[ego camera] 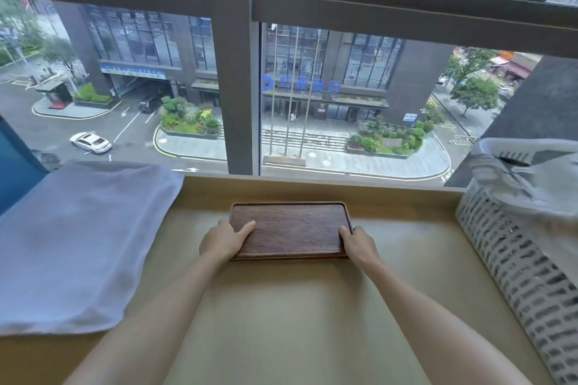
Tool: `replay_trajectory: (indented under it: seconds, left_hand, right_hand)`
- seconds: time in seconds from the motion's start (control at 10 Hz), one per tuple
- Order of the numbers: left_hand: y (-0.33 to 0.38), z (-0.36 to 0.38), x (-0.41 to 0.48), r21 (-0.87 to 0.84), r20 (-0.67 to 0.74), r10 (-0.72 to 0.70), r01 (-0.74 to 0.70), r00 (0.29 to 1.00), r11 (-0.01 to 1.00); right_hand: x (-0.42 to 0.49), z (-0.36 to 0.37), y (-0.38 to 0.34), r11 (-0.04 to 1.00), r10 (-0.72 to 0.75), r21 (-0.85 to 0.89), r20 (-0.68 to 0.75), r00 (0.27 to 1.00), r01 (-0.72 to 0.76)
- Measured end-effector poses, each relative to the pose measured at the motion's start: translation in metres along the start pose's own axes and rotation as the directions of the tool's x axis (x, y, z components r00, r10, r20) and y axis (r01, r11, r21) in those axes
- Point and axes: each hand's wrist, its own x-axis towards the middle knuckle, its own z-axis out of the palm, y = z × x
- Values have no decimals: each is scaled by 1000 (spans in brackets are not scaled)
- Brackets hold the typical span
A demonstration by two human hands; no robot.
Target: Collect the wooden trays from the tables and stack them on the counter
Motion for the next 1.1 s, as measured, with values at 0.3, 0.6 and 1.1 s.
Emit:
replay_trajectory:
  seconds: [0.3,0.6,1.1]
  left_hand:
    - [9,0,29,81,9,34,-35,999,996]
    - [20,-2,49,178,14,68,-69,998,982]
    - [28,-32,37,72,-40,100,-97,994,993]
  right_hand:
    - [22,4,-13,997,-9,-77,-17,1000,7]
    - [33,-2,-19,946,-50,-320,-12,999,43]
    - [24,-11,-29,919,-40,-393,-22,999,29]
